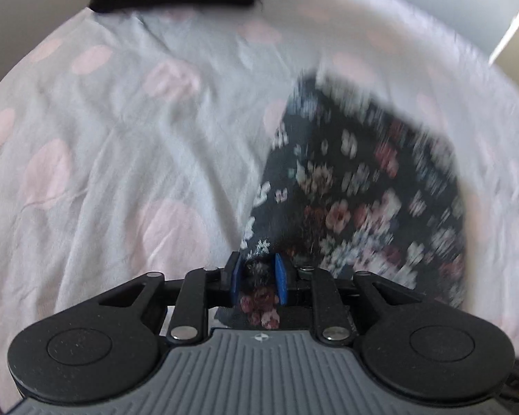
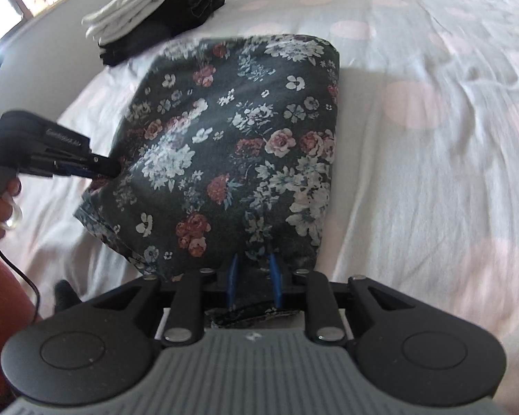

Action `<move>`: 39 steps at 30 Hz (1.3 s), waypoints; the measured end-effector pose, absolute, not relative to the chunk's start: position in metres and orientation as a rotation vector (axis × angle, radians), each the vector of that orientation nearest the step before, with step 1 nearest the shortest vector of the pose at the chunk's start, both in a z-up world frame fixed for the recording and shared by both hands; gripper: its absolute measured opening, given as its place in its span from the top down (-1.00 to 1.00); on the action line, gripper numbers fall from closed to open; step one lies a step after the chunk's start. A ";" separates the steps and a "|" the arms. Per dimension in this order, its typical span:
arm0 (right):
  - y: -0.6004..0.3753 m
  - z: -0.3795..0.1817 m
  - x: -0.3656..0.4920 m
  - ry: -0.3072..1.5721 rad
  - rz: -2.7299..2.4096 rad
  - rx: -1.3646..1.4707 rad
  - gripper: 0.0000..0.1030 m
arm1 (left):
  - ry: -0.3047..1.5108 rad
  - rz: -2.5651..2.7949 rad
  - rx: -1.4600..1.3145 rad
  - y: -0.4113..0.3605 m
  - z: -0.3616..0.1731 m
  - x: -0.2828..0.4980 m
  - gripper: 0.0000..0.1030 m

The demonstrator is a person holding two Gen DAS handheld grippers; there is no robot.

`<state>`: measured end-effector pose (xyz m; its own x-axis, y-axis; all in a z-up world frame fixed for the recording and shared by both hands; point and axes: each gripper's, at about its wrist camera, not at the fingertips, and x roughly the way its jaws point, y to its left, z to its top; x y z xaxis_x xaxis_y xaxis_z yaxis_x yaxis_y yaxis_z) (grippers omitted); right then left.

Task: Fold clothes

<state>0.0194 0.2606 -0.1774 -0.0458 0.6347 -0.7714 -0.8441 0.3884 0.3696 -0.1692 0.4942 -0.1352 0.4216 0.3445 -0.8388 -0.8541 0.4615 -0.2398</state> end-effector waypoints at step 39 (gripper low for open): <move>0.302 -0.212 0.126 1.231 1.331 0.273 -0.58 | 0.858 0.548 -0.934 0.562 -0.198 -0.127 -0.33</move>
